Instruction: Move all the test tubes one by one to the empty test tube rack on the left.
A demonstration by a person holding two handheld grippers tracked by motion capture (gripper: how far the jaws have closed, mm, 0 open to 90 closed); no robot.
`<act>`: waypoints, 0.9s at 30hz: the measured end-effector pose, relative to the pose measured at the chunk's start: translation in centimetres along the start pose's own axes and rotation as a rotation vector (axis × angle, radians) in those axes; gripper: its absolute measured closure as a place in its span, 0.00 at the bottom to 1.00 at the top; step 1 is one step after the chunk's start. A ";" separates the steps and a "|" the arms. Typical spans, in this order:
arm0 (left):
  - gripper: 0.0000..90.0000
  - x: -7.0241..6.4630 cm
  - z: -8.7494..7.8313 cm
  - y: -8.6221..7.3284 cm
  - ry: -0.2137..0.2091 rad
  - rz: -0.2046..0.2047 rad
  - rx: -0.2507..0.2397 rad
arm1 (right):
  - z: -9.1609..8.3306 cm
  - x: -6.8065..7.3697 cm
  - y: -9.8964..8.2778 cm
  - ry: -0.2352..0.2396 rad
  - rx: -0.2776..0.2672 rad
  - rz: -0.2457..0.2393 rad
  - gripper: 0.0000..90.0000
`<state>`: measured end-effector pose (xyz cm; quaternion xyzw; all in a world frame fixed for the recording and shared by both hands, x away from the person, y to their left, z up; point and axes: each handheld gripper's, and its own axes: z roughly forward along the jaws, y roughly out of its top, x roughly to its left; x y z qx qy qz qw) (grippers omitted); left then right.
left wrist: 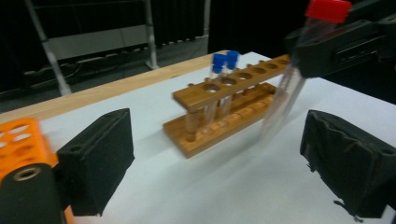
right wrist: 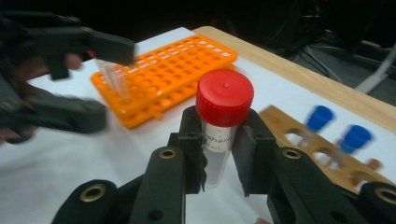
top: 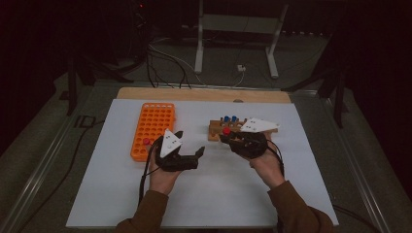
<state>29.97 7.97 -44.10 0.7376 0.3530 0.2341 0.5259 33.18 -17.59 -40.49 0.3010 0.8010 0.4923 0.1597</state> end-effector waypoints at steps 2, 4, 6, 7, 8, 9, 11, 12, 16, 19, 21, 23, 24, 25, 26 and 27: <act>0.14 -0.5 0.5 0.1 -0.015 0.015 0.013 | 0.3 0.4 0.2 0.019 -0.001 0.003 0.83; 0.17 -1.0 0.9 0.2 -0.025 0.033 0.024 | 0.5 0.8 0.3 0.036 -0.002 0.006 0.83; 0.18 -1.4 1.3 0.3 -0.034 0.047 0.036 | 0.8 1.3 0.5 0.053 -0.001 0.003 0.83; 0.19 -1.6 1.5 0.3 -0.034 0.055 0.043 | 0.9 1.5 0.5 0.061 0.001 0.002 0.83; 0.20 -1.8 1.7 0.3 -0.038 0.063 0.047 | 1.1 1.7 0.6 0.066 0.005 -0.002 0.83; 0.22 -2.0 1.8 0.3 -0.040 0.069 0.049 | 1.2 1.8 0.6 0.070 0.005 -0.004 0.83; 0.28 -2.3 2.0 0.2 -0.041 0.079 0.059 | 1.4 2.1 0.7 0.081 0.007 -0.005 0.83; 0.32 -2.3 2.1 0.2 -0.041 0.084 0.060 | 1.5 2.2 0.8 0.085 0.010 -0.004 0.83; 0.52 -2.5 2.0 0.2 -0.056 0.097 0.053 | 1.7 2.5 0.8 0.105 0.016 0.001 0.83; 0.67 -2.5 1.9 0.2 -0.069 0.108 0.050 | 1.9 2.5 0.8 0.109 0.017 -0.001 0.83; 0.75 -2.4 1.8 0.2 -0.078 0.112 0.051 | 1.9 2.5 0.8 0.111 0.017 0.000 0.83; 0.80 -2.5 1.8 0.2 -0.086 0.117 0.053 | 1.9 2.4 0.8 0.113 0.017 0.007 0.83; 0.81 -2.5 1.8 0.2 -0.088 0.122 0.053 | 1.9 2.4 0.7 0.116 0.018 0.008 0.83; 0.81 -2.6 1.9 0.1 -0.091 0.124 0.055 | 1.9 2.4 0.7 0.116 0.018 0.007 0.83; 0.82 -2.6 1.9 0.1 -0.092 0.122 0.055 | 1.9 2.4 0.7 0.117 0.019 0.008 0.83; 0.82 -2.6 1.9 0.1 -0.093 0.126 0.056 | 1.9 2.3 0.7 0.118 0.020 0.007 0.82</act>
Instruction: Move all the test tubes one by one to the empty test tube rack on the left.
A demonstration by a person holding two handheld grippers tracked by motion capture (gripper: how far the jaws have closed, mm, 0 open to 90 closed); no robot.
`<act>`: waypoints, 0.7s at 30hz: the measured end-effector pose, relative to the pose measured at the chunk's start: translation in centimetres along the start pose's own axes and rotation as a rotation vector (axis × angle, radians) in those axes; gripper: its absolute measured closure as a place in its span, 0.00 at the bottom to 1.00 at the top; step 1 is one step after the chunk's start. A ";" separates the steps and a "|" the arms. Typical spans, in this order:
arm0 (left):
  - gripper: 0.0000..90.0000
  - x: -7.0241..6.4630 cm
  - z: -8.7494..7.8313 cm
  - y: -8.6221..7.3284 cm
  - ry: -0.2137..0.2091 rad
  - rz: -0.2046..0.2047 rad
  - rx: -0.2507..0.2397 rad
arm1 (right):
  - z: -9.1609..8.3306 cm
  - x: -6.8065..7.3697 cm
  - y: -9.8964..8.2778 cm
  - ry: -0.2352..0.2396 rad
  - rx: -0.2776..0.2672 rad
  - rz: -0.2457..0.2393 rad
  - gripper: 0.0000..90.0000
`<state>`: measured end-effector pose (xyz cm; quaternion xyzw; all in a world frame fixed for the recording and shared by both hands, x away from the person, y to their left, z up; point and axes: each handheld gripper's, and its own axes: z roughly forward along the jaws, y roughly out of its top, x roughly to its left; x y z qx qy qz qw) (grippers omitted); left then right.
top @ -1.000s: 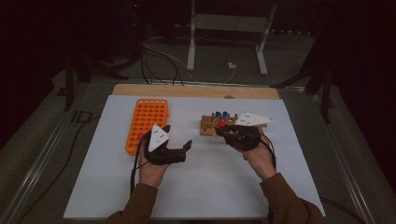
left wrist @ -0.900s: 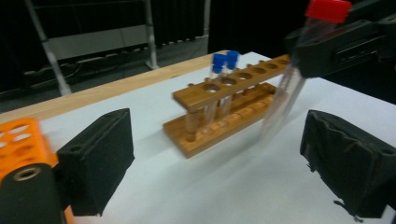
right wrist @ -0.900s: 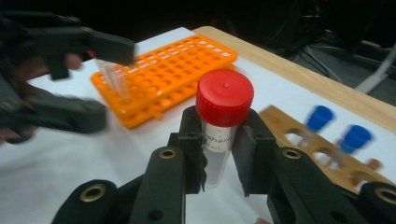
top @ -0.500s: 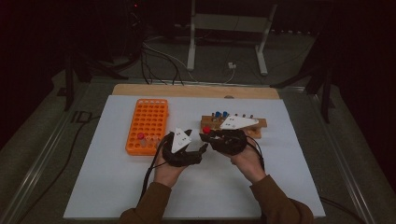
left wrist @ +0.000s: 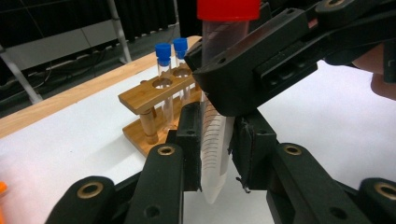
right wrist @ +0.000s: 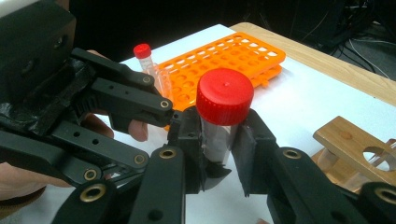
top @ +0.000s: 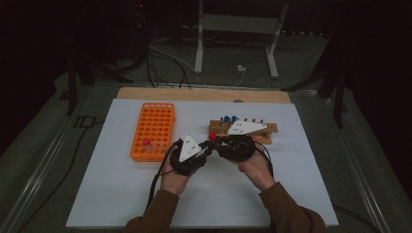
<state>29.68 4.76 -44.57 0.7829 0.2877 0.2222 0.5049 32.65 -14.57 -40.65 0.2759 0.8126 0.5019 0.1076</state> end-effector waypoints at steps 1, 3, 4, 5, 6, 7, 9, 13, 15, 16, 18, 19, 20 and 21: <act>0.82 0.0 0.0 0.0 0.001 0.000 0.003 | 0.0 0.0 0.0 0.002 0.000 -0.002 0.82; 0.83 0.1 0.0 -0.1 0.005 0.000 0.007 | -0.2 -0.1 0.0 0.010 -0.007 0.001 0.72; 0.83 0.2 0.0 -0.1 0.008 -0.002 0.009 | -0.3 -0.2 0.0 0.019 -0.016 0.001 0.66; 0.83 0.3 0.0 -0.1 0.012 -0.005 0.011 | -0.5 -0.3 0.0 0.024 -0.023 0.002 0.61; 0.83 0.4 -0.1 -0.1 0.016 -0.005 0.011 | -0.7 -0.4 0.0 0.027 -0.030 0.006 0.55; 0.83 0.5 -0.3 -0.2 0.020 -0.006 0.012 | -0.9 -0.5 0.0 0.028 -0.037 0.012 0.48; 0.83 0.8 -0.6 -0.3 0.029 -0.011 0.010 | -1.3 -0.7 -0.1 0.008 -0.049 0.020 0.38; 0.83 1.3 -1.6 -0.5 0.044 -0.031 -0.001 | -2.1 -1.3 -0.4 -0.055 -0.058 0.027 0.17; 0.83 1.7 -2.3 -0.7 0.053 -0.040 -0.006 | -2.3 -1.7 -0.6 -0.092 -0.058 0.036 0.15; 0.83 1.9 -2.7 -0.8 0.060 -0.045 -0.009 | -2.5 -1.9 -0.7 -0.101 -0.058 0.044 0.10; 0.83 2.3 -3.6 -1.1 0.071 -0.056 -0.016 | -2.7 -2.3 -1.0 -0.119 -0.059 0.057 0.03; 0.83 2.6 -4.1 -1.2 0.078 -0.060 -0.021 | -2.8 -2.5 -1.1 -0.127 -0.062 0.060 0.02; 0.83 2.8 -4.5 -1.4 0.088 -0.062 -0.025 | -2.9 -2.6 -1.3 -0.136 -0.067 0.060 0.00; 0.83 3.1 -5.0 -1.5 0.096 -0.070 -0.027 | -3.0 -2.7 -1.4 -0.143 -0.069 0.063 0.00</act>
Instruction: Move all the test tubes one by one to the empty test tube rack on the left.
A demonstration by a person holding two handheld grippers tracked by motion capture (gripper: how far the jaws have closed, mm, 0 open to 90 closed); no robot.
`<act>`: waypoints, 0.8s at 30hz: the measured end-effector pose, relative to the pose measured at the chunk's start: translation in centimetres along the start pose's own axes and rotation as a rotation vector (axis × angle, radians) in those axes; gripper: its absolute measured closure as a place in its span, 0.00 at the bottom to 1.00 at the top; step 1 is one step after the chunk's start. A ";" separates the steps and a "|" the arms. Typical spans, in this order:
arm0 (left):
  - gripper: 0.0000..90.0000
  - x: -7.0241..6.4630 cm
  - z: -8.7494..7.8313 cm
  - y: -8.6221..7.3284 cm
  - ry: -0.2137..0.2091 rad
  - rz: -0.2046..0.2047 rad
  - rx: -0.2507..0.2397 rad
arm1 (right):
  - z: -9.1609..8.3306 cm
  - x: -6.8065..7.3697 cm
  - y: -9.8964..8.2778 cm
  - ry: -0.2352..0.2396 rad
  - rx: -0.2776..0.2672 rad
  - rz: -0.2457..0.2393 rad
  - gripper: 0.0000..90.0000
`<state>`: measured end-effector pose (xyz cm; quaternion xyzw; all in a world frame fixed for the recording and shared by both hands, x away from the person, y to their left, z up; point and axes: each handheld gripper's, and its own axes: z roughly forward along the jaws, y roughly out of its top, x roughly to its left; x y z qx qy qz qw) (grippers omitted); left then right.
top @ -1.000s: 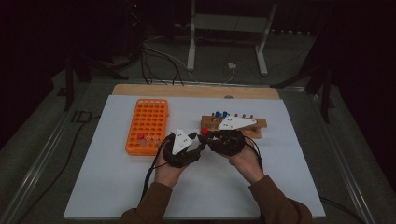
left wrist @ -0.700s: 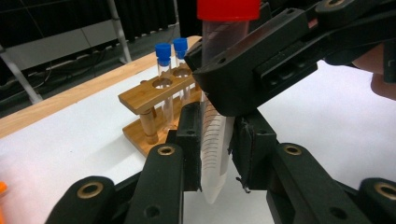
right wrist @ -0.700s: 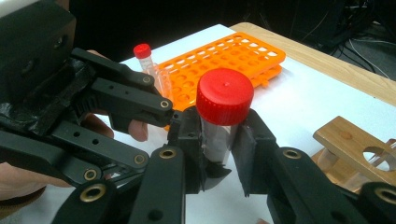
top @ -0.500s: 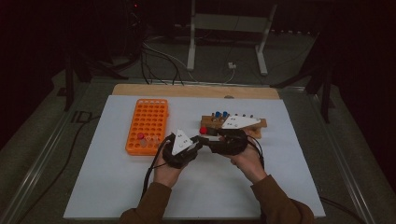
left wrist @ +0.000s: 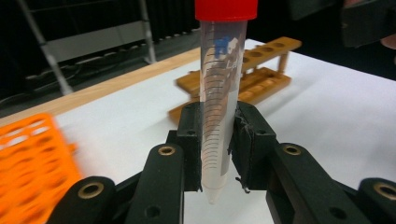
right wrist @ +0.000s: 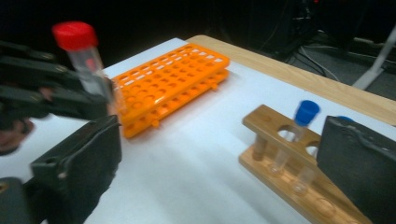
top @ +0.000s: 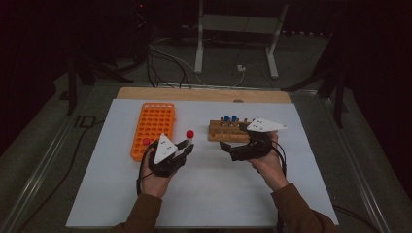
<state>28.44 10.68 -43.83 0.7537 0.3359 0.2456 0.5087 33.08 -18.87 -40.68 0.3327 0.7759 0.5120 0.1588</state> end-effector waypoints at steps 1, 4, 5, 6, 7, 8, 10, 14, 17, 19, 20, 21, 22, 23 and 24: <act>0.83 0.4 -0.4 -0.1 0.008 -0.006 -0.003 | -0.1 -0.1 -0.1 -0.007 -0.004 0.002 0.00; 0.82 1.6 -1.6 -0.5 0.034 -0.027 -0.012 | -0.5 -0.5 -0.4 -0.023 -0.008 0.011 0.00; 0.82 1.9 -2.0 -0.6 0.040 -0.036 -0.015 | -0.6 -0.5 -0.5 -0.024 -0.010 0.012 0.00; 0.82 2.3 -2.4 -0.7 0.048 -0.043 -0.022 | -0.7 -0.6 -0.5 -0.029 -0.011 0.012 0.00; 0.82 2.6 -2.7 -0.9 0.057 -0.048 -0.024 | -0.8 -0.7 -0.6 -0.031 -0.011 0.014 0.00; 0.82 2.9 -3.0 -1.0 0.065 -0.052 -0.023 | -0.9 -0.8 -0.7 -0.031 -0.013 0.018 0.00; 0.82 3.5 -3.6 -1.3 0.081 -0.061 -0.027 | -1.0 -1.0 -0.8 -0.036 -0.016 0.020 0.00; 0.82 4.5 -4.6 -1.8 0.104 -0.080 -0.036 | -1.4 -1.4 -1.0 -0.042 -0.021 0.029 0.00; 0.82 5.1 -5.2 -2.2 0.124 -0.091 -0.034 | -1.6 -1.6 -1.1 -0.046 -0.024 0.034 0.00; 0.82 5.4 -5.6 -2.4 0.134 -0.097 -0.037 | -1.8 -1.7 -1.2 -0.047 -0.024 0.037 0.00; 0.82 5.5 -5.8 -2.5 0.140 -0.097 -0.034 | -1.8 -1.7 -1.2 -0.049 -0.025 0.040 0.00; 0.82 5.7 -5.9 -2.6 0.145 -0.099 -0.034 | -1.9 -1.8 -1.3 -0.048 -0.026 0.041 0.00; 0.82 5.8 -6.1 -2.7 0.153 -0.100 -0.032 | -1.9 -1.9 -1.4 -0.047 -0.026 0.043 0.00; 0.82 6.0 -6.2 -2.8 0.158 -0.102 -0.032 | -1.9 -1.9 -1.4 -0.049 -0.026 0.045 0.00; 0.82 6.2 -6.3 -2.9 0.166 -0.102 -0.031 | -1.9 -1.9 -1.4 -0.049 -0.026 0.047 0.00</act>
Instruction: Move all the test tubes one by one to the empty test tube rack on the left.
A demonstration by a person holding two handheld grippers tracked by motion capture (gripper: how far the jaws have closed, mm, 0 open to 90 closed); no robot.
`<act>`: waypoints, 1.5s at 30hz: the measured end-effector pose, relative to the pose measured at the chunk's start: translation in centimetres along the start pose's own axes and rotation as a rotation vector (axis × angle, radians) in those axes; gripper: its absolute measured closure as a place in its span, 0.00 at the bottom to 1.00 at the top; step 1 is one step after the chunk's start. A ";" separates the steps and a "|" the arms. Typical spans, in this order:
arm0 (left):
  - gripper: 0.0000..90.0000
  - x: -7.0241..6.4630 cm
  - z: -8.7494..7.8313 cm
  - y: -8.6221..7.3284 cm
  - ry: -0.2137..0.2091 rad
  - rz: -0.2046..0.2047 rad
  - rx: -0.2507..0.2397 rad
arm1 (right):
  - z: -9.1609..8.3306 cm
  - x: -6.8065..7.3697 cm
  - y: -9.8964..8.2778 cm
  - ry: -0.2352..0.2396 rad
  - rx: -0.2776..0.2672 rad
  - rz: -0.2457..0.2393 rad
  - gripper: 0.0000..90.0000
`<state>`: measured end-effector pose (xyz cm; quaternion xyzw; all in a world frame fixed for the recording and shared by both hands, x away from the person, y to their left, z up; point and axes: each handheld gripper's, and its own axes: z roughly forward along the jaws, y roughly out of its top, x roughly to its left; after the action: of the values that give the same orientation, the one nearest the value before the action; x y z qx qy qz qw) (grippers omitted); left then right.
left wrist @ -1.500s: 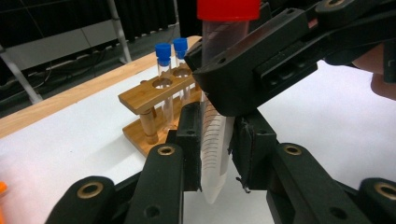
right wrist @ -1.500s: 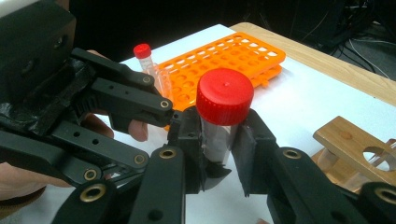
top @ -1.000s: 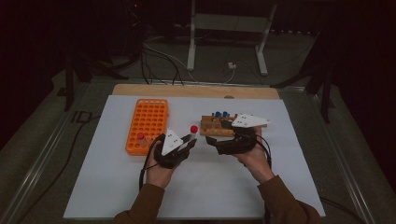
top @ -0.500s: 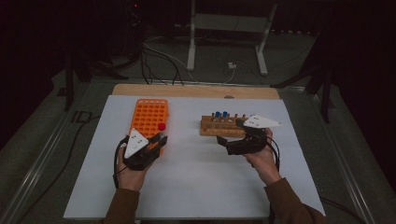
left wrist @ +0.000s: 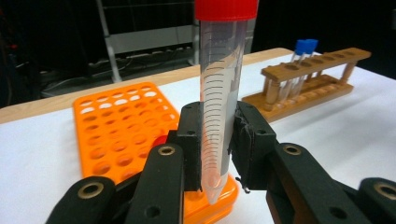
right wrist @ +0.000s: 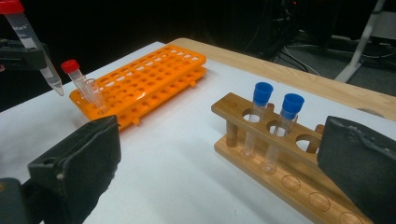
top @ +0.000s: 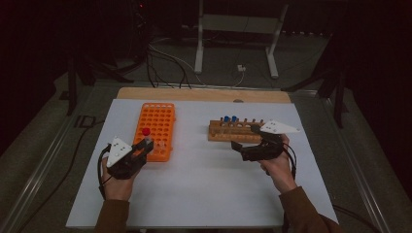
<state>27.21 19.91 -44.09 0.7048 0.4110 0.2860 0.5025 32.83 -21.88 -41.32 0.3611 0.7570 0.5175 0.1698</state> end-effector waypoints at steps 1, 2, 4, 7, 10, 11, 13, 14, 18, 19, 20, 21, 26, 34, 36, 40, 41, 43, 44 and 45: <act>0.82 0.2 -0.1 -0.1 0.006 -0.003 0.001 | 0.0 0.0 0.0 0.000 0.000 0.001 0.00; 0.82 0.4 -0.2 -0.2 0.013 -0.007 0.000 | 0.0 0.0 -0.1 0.001 0.000 0.001 0.00; 0.82 0.7 -0.3 -0.4 0.025 -0.010 0.001 | 0.0 0.0 -0.1 0.002 0.000 0.003 0.00; 0.83 1.1 -0.4 -0.6 0.037 -0.013 0.004 | 0.1 0.0 -0.1 0.003 -0.001 0.003 0.00; 0.82 1.5 -0.4 -0.8 0.051 -0.017 0.002 | 0.1 0.0 -0.1 0.004 -0.002 0.004 0.00; 0.82 1.6 -0.4 -0.8 0.056 -0.017 0.001 | 0.2 0.0 -0.1 0.005 -0.002 0.005 0.00; 0.82 1.8 -0.3 -0.9 0.066 -0.021 0.003 | 0.2 0.1 -0.2 0.006 -0.001 0.008 0.00; 0.83 2.0 -0.2 -1.0 0.075 -0.021 0.003 | 0.2 0.1 -0.2 0.007 -0.001 0.008 0.00; 0.83 2.5 0.3 -1.2 0.095 -0.027 0.012 | 0.2 0.1 -0.2 0.011 -0.002 0.008 0.00; 0.83 2.6 0.5 -1.3 0.100 -0.027 0.016 | 0.3 0.1 -0.2 0.012 -0.003 0.007 0.00; 0.83 2.7 0.7 -1.4 0.105 -0.027 0.020 | 0.3 0.1 -0.2 0.012 -0.003 0.007 0.00; 0.83 2.8 0.9 -1.4 0.112 -0.028 0.025 | 0.3 0.1 -0.2 0.013 -0.004 0.007 0.00; 0.83 3.3 1.8 -2.0 0.123 -0.039 0.040 | 0.3 0.2 -0.4 0.018 -0.005 0.011 0.00; 0.83 3.5 2.7 -3.1 0.123 -0.042 0.088 | 0.3 0.1 -0.5 0.022 -0.004 0.012 0.00; 0.83 3.5 2.8 -3.4 0.118 -0.035 0.109 | 0.3 0.1 -0.5 0.023 -0.004 0.010 0.00; 0.83 3.4 3.0 -4.0 0.108 -0.013 0.161 | 0.4 0.2 -0.6 0.025 0.002 0.010 0.00; 0.83 3.4 3.0 -4.2 0.105 -0.009 0.173 | 0.4 0.3 -0.6 0.026 0.002 0.009 0.00; 0.83 3.3 3.1 -4.4 0.105 0.006 0.199 | 0.4 0.2 -0.6 0.025 0.003 0.008 0.00; 0.83 3.3 3.2 -4.5 0.105 0.011 0.208 | 0.4 0.2 -0.6 0.024 0.002 0.009 0.00; 0.83 3.3 3.2 -4.6 0.103 0.012 0.215 | 0.4 0.1 -0.6 0.023 0.004 0.009 0.00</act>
<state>30.16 22.01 -49.51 0.7415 0.4602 0.2793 0.4005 32.77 -21.62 -42.04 0.3589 0.7582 0.5210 0.1580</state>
